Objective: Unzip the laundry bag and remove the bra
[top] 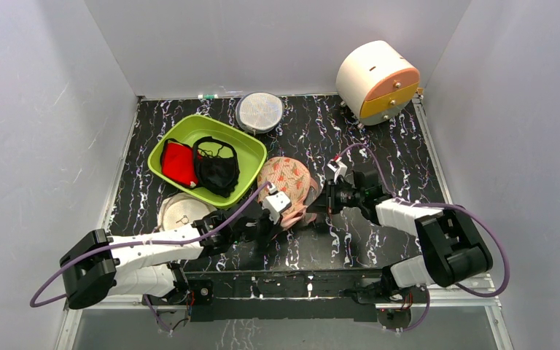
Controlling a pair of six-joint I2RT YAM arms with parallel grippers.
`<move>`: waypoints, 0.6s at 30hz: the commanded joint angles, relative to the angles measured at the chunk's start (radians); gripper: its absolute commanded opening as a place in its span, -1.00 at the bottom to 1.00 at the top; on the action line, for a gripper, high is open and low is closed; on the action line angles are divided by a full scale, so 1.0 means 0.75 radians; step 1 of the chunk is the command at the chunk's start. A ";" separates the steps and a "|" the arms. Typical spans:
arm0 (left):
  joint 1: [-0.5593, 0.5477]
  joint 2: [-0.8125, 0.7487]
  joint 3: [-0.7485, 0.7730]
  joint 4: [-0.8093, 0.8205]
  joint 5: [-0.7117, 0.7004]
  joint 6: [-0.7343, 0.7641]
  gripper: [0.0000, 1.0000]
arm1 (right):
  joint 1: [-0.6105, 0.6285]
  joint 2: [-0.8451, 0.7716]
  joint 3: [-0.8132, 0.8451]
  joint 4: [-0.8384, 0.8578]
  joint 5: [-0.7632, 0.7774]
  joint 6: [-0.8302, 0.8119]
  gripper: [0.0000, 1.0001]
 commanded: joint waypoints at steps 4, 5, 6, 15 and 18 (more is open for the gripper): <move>0.002 -0.055 -0.029 -0.094 -0.003 -0.021 -1.00 | -0.016 0.133 0.115 0.119 0.262 -0.053 -1.00; 0.003 -0.049 -0.026 -0.110 -0.008 -0.025 -1.00 | -0.016 0.142 0.115 0.125 0.251 -0.048 -1.00; 0.002 -0.043 -0.020 -0.126 -0.015 -0.031 -1.00 | -0.017 0.146 0.114 0.124 0.230 -0.046 -1.00; 0.002 0.014 0.098 -0.160 0.019 -0.058 0.02 | 0.068 0.021 0.026 0.080 0.143 -0.008 -1.00; 0.002 0.069 0.170 -0.134 0.014 -0.063 0.30 | 0.102 -0.030 0.009 0.061 0.153 0.018 -1.00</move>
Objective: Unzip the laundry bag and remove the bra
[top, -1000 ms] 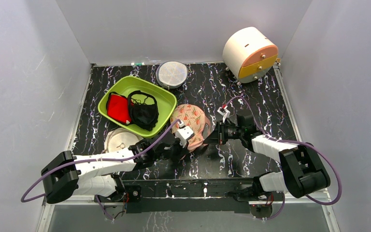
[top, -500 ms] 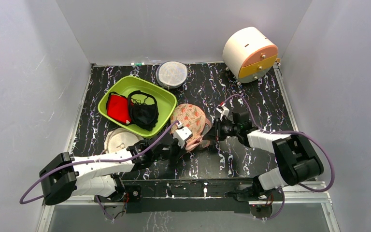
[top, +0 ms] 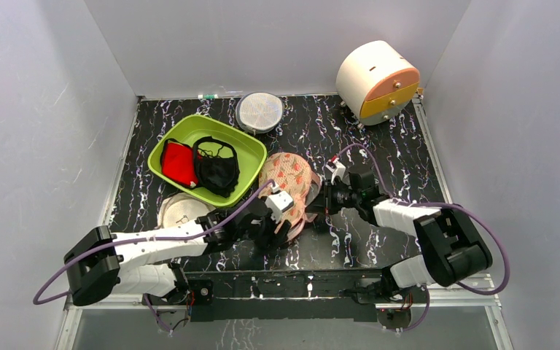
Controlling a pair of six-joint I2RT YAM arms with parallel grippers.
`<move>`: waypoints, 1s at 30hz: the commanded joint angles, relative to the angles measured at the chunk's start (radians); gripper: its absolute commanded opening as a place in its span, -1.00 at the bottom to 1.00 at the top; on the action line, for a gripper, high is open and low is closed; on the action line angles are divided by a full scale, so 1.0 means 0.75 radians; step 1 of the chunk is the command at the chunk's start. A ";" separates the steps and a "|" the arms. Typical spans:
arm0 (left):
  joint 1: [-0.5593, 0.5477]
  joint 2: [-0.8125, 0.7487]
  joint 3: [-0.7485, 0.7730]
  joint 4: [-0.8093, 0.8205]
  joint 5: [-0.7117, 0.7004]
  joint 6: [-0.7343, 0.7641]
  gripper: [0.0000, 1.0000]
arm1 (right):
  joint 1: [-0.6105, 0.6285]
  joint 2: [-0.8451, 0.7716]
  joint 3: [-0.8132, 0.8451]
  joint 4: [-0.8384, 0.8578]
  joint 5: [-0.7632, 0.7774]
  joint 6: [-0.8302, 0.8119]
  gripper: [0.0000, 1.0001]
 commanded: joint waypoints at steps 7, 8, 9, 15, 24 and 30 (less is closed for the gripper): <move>-0.007 0.239 0.268 0.065 -0.149 -0.035 0.59 | 0.065 -0.183 -0.049 0.029 0.032 0.067 -1.00; -0.009 0.278 0.282 0.059 -0.189 -0.034 0.57 | 0.068 -0.194 -0.050 0.021 0.033 0.068 -1.00; -0.009 0.302 0.294 0.054 -0.231 -0.030 0.53 | 0.068 -0.200 -0.052 0.013 0.032 0.069 -1.00; -0.009 0.401 0.361 0.023 -0.331 0.002 0.38 | 0.078 -0.225 -0.061 0.012 0.025 0.089 -1.00; -0.012 0.452 0.387 0.078 -0.274 -0.035 0.65 | 0.088 -0.240 -0.065 0.005 0.020 0.097 -1.00; -0.011 0.521 0.432 0.039 -0.292 -0.005 0.40 | 0.097 -0.256 -0.059 -0.020 0.028 0.094 -1.00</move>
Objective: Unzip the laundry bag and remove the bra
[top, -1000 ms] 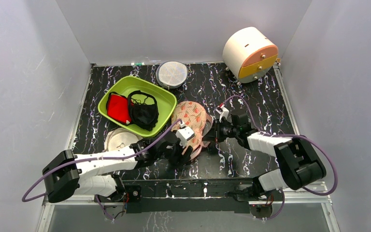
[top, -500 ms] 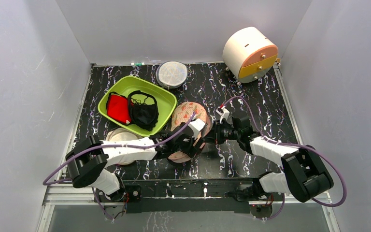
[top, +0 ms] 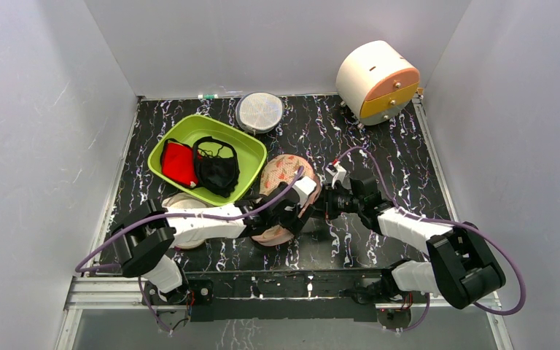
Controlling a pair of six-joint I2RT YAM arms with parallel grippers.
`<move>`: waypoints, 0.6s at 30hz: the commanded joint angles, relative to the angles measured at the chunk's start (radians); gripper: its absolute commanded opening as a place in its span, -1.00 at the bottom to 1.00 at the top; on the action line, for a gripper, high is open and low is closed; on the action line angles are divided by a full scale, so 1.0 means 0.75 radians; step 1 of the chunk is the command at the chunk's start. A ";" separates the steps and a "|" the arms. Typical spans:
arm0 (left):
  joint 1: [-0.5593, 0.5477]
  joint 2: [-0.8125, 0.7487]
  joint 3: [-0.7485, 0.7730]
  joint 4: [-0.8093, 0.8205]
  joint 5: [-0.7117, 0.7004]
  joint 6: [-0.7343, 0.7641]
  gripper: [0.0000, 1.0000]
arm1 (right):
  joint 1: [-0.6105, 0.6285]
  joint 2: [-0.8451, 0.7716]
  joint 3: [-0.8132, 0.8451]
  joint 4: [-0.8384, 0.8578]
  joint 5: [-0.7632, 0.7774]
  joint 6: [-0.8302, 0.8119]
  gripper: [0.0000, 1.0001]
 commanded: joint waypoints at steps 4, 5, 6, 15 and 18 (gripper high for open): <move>-0.003 -0.010 0.050 -0.060 -0.066 0.060 -0.18 | 0.012 -0.046 0.009 -0.007 0.017 -0.018 -1.00; -0.003 -0.029 0.039 -0.069 -0.072 0.068 -0.30 | 0.011 -0.048 0.009 -0.018 0.028 -0.031 -1.00; -0.003 -0.051 0.029 -0.081 -0.078 0.075 -0.40 | 0.012 -0.049 0.010 -0.030 0.039 -0.045 -1.00; -0.003 -0.251 -0.099 -0.117 0.000 0.094 -0.86 | -0.015 -0.018 0.060 -0.080 0.192 -0.128 -1.00; -0.003 -0.319 -0.151 -0.108 0.064 0.101 -0.98 | -0.054 0.014 0.068 -0.055 0.211 -0.126 -1.00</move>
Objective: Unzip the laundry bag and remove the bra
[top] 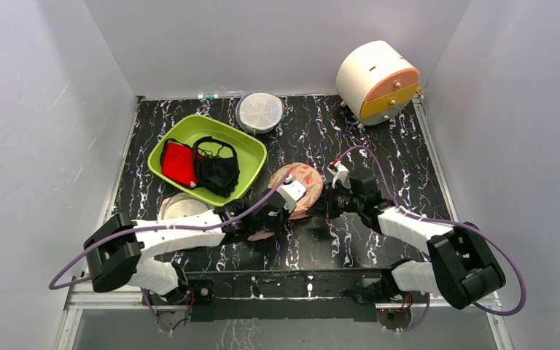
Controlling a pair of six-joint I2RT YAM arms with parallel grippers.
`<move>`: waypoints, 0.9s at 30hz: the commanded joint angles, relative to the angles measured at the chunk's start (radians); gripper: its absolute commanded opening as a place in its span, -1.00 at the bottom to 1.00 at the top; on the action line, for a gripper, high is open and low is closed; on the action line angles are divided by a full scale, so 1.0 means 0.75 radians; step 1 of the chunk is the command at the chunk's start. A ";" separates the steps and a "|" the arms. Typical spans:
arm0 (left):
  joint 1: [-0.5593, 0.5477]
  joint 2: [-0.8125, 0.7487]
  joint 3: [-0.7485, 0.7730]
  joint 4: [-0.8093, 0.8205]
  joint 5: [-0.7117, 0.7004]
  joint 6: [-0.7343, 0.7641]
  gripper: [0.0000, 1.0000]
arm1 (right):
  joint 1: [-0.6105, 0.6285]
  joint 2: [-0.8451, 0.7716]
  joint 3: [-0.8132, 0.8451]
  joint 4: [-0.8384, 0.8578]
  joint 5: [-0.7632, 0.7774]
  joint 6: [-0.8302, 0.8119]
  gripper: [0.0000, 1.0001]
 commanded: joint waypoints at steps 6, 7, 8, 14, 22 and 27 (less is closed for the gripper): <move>0.001 -0.229 -0.163 0.002 0.137 0.010 -1.00 | -0.150 0.078 0.096 -0.018 0.245 -0.045 -1.00; 0.001 -0.242 -0.179 0.002 0.139 0.008 -1.00 | -0.171 0.078 0.103 -0.024 0.250 -0.047 -1.00; 0.001 -0.254 -0.193 0.003 0.137 0.005 -1.00 | -0.190 0.078 0.108 -0.029 0.250 -0.050 -1.00; 0.001 -0.240 -0.228 -0.014 0.102 -0.016 -1.00 | -0.225 0.023 0.104 -0.051 0.153 -0.092 -1.00; 0.001 -0.115 -0.105 0.005 0.176 -0.023 -0.10 | -0.225 -0.148 0.036 -0.125 0.036 -0.096 -1.00; 0.001 -0.050 0.029 0.056 0.254 0.005 0.16 | -0.224 -0.284 0.017 -0.193 0.033 -0.079 -1.00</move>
